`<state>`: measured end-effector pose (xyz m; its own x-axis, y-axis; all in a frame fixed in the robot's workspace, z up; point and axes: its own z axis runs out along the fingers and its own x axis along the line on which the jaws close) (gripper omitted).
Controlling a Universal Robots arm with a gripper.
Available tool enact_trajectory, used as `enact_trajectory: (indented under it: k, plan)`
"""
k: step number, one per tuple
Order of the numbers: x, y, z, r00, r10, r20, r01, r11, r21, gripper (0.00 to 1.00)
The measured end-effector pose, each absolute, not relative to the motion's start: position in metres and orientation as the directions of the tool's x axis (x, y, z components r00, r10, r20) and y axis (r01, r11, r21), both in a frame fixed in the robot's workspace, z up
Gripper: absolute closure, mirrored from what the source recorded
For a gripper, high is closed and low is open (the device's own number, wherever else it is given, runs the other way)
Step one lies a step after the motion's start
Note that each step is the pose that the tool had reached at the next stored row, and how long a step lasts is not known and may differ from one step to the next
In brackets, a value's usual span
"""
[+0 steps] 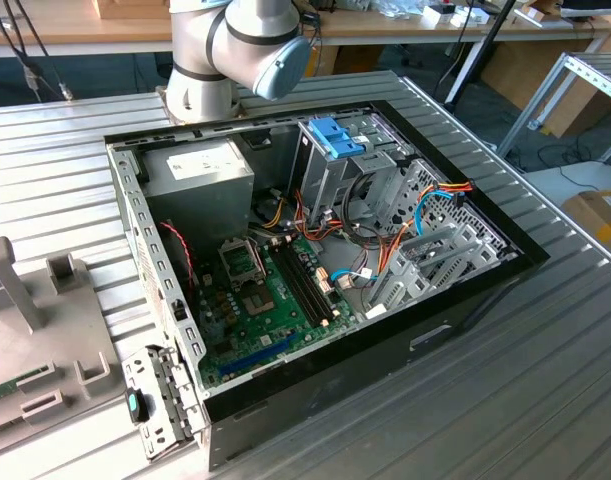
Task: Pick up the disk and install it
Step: 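Pick up the disk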
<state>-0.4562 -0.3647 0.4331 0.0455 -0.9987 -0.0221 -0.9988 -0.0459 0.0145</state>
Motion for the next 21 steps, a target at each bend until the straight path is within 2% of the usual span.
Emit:
enact_trajectory:
  k: [4, 7, 12, 17, 21]
  plan:
    - [-0.456, -0.365, 0.446, 0.046, -0.999, -0.022, -0.999, -0.046, 0.014, 0.63]
    - [-0.456, -0.365, 0.470, 0.046, -0.999, -0.022, -0.999, -0.046, 0.014, 0.63]
    - [-0.456, -0.365, 0.472, 0.046, -0.999, -0.022, -0.999, -0.046, 0.015, 0.63]
    - [-0.456, -0.365, 0.499, 0.046, -0.999, -0.022, -0.999, -0.046, 0.014, 0.63]
    - [-0.456, -0.365, 0.500, 0.046, -0.999, -0.022, -0.999, -0.046, 0.015, 0.63]
